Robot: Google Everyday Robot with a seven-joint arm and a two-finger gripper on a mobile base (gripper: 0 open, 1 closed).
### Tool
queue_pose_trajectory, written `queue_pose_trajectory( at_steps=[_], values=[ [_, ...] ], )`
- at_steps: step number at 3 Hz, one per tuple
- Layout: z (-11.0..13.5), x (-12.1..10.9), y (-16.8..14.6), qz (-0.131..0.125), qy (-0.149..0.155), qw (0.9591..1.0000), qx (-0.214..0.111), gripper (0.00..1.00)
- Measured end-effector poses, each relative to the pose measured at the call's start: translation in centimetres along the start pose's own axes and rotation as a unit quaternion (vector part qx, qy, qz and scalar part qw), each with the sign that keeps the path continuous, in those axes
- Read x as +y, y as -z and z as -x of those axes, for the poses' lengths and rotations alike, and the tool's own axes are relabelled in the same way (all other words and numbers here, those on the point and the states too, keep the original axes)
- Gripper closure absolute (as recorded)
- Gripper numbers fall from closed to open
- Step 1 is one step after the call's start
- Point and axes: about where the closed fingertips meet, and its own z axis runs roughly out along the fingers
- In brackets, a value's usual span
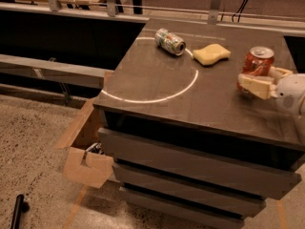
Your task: Knock coke can over
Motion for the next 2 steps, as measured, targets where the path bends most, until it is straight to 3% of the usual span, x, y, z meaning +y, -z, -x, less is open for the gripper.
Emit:
queue_pose_trajectory(
  at_steps=[1, 2],
  values=[
    [2.5, -1.8, 1.1, 0.019, 0.053, 0.9983, 0.016, 1.00],
    [5.4, -1.7, 1.4, 0.064, 0.176, 0.9806, 0.059, 1.00]
  ],
)
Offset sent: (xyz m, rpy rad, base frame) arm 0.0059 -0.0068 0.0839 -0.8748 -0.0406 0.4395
